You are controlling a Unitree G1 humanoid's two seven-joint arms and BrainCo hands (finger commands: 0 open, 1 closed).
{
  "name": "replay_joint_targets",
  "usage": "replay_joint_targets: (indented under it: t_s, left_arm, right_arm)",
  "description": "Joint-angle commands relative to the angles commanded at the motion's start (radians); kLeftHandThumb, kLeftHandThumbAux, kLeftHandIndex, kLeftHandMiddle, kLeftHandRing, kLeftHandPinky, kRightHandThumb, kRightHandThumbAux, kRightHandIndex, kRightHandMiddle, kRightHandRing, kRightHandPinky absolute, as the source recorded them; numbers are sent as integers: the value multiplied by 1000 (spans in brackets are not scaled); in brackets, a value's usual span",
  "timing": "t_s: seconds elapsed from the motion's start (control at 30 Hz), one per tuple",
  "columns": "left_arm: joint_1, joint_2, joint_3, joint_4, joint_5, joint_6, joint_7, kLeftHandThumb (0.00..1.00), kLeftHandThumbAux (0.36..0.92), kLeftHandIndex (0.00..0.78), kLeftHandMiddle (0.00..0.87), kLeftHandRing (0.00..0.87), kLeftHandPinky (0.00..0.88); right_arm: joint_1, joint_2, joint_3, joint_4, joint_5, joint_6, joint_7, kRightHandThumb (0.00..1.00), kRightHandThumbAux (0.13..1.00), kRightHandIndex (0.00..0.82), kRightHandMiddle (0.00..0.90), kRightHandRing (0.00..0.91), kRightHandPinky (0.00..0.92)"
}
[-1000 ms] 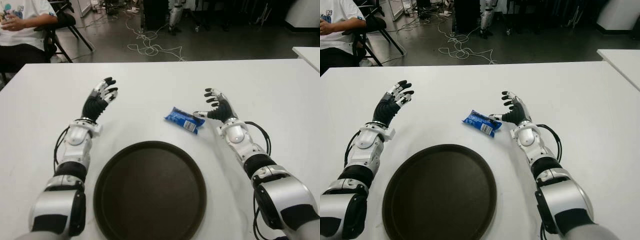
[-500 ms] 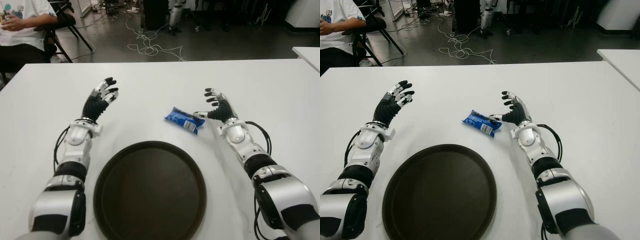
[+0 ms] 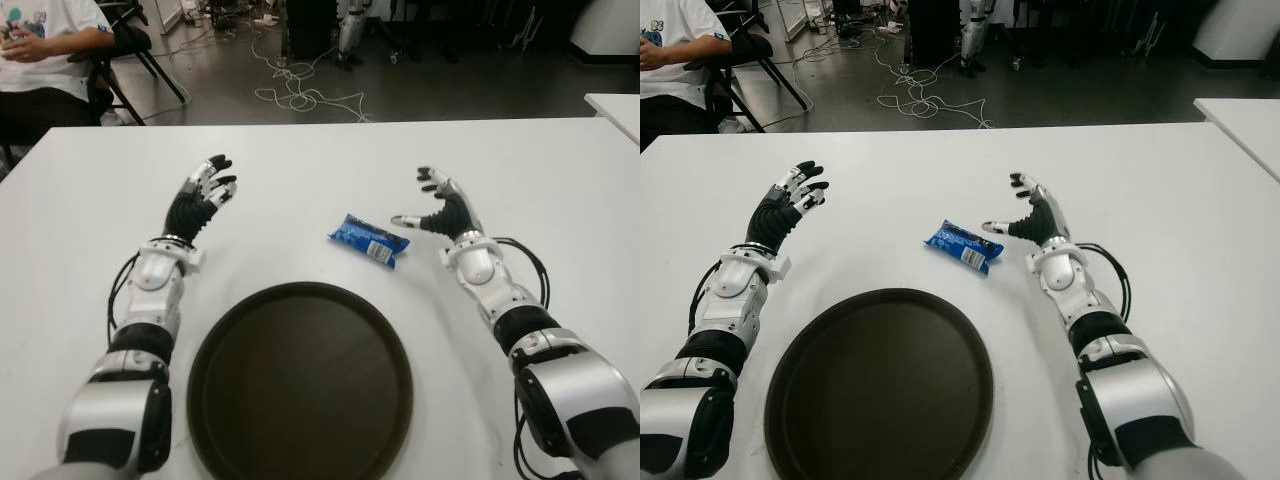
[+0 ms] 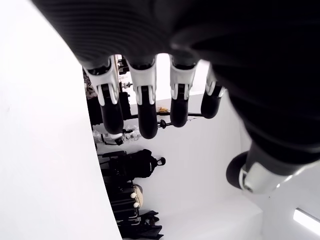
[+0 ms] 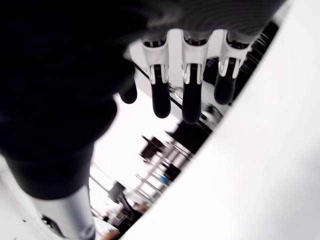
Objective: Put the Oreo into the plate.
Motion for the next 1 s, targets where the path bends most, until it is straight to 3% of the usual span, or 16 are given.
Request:
replay_joint_targets:
  t_s: [0.23, 0.53, 0.73, 1.0]
  left_arm:
    - [2, -3, -1, -2, 2, -4, 4, 158, 565, 93, 133, 134, 167]
    - [3, -4, 0, 2, 5, -5, 10, 158, 547, 102, 139, 137, 167]
    - [7, -5, -3, -3, 8, -4, 12, 159, 543, 97, 134, 131, 164]
    - [11, -7, -4, -11, 12, -9, 18, 160, 551, 95, 137, 133, 161]
  right_arm:
    - [17, -40, 34, -56, -83, -81, -138, 0, 800, 162, 194, 199, 221]
    - [22, -91, 74, -115, -179, -100, -232, 0, 820, 140, 187, 200, 235]
    - [45, -129, 83, -258, -210, -12, -161, 0, 804, 116, 171, 198, 216]
    - [39, -185, 148, -461, -311, 189, 75, 0, 790, 100, 143, 173, 183]
